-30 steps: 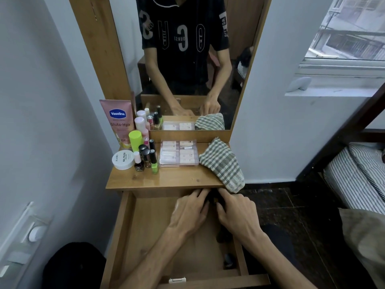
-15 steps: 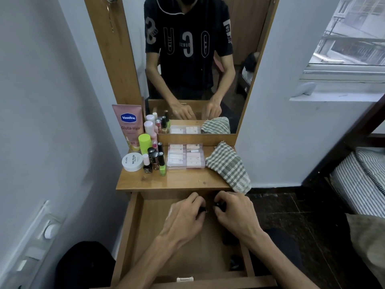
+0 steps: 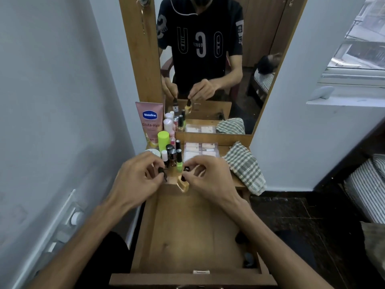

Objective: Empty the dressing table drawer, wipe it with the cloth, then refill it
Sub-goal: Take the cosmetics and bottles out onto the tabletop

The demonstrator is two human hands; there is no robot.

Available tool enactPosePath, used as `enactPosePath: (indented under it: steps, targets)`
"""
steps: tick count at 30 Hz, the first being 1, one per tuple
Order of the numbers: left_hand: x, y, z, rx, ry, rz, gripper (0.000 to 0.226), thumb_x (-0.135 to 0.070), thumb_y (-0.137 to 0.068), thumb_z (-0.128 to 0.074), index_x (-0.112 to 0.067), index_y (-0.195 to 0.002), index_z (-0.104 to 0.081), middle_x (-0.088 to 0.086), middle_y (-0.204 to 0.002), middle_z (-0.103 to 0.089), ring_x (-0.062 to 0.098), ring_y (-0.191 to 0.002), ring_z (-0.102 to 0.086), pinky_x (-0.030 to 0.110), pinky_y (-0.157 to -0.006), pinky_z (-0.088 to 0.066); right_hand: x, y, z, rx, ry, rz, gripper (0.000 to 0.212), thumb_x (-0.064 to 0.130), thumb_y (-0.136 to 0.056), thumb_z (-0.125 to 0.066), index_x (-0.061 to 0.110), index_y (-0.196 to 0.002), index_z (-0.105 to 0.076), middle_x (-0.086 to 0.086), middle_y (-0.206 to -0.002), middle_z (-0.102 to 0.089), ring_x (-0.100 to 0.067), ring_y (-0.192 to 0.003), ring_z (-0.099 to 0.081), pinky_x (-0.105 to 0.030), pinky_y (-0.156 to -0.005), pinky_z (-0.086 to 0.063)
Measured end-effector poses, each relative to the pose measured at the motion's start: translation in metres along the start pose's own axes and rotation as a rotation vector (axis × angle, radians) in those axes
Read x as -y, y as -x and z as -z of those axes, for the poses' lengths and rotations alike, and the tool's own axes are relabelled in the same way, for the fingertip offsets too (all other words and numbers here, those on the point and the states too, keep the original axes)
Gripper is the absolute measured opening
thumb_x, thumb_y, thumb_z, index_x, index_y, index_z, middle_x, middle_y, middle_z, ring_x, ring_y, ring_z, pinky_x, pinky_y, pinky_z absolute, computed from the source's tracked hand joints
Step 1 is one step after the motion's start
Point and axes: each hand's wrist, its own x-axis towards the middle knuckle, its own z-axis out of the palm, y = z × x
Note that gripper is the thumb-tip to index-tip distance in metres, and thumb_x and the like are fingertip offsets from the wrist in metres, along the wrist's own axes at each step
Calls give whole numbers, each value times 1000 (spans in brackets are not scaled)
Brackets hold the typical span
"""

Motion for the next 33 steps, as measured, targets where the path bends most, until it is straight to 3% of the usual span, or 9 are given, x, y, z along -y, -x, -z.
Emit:
enactPosePath:
  steps: [4,11,18,22,28,30,33]
  targets:
    - [17,-17,6,30,0,35,26,-4,-74,-81,-24,-83,-67,-15,-84,-63,4,-74,-62,20,-63,-48,12,-34,-18,41,65,22,21,17,-83,-80,19,-104,-83,8,-92,-78,-4,-70,-67,-15,-67,-52]
    - [30,-31,-1,117,-21,75,21,-8,-74,-80,-22,-87,-71,-17,-86,-62,7,-76,-63,20,-62,-43,11,-61,-35,126,273,98,26,13,-79,-75,16,-103,-83,2,-94,-81,-13,-78,-70,-32,-73,-62]
    - [35,-39,-6,107,-23,69,25,-5,-75,-77,-24,-91,-72,-16,-93,-63,8,-77,-63,16,-64,-41,7,-66,-40,160,276,104,22,11,-80,-75,16,-100,-83,2,-93,-80,-14,-77,-69,-36,-71,-63]
    - [34,-42,-8,102,-29,40,27,-6,-77,-78,-24,-95,-74,-12,-98,-66,11,-80,-61,26,-67,-50,7,-67,-40,159,264,115,21,11,-79,-75,17,-98,-83,2,-89,-79,-15,-75,-69,-38,-70,-62]
    - [37,-38,-9,56,-96,7,35,-8,-75,-75,-25,-105,-69,-12,-107,-65,15,-82,-62,37,-73,-57,7,-56,-25,120,216,150,38,6,-78,-79,15,-115,-78,-1,-99,-80,-16,-80,-72,-32,-74,-61]
    - [35,-34,-9,21,-103,-16,37,-7,-76,-74,-23,-109,-69,-10,-113,-65,15,-88,-63,37,-75,-58,5,-46,-14,105,199,154,35,7,-81,-79,15,-115,-78,1,-103,-79,-11,-81,-72,-29,-76,-61]
    - [25,-25,-12,-52,-62,-41,32,-6,-79,-75,-20,-108,-70,-9,-113,-64,13,-78,-61,33,-72,-56,-3,-24,7,127,173,136,26,11,-86,-78,17,-112,-79,6,-101,-78,-6,-74,-69,-20,-72,-59]
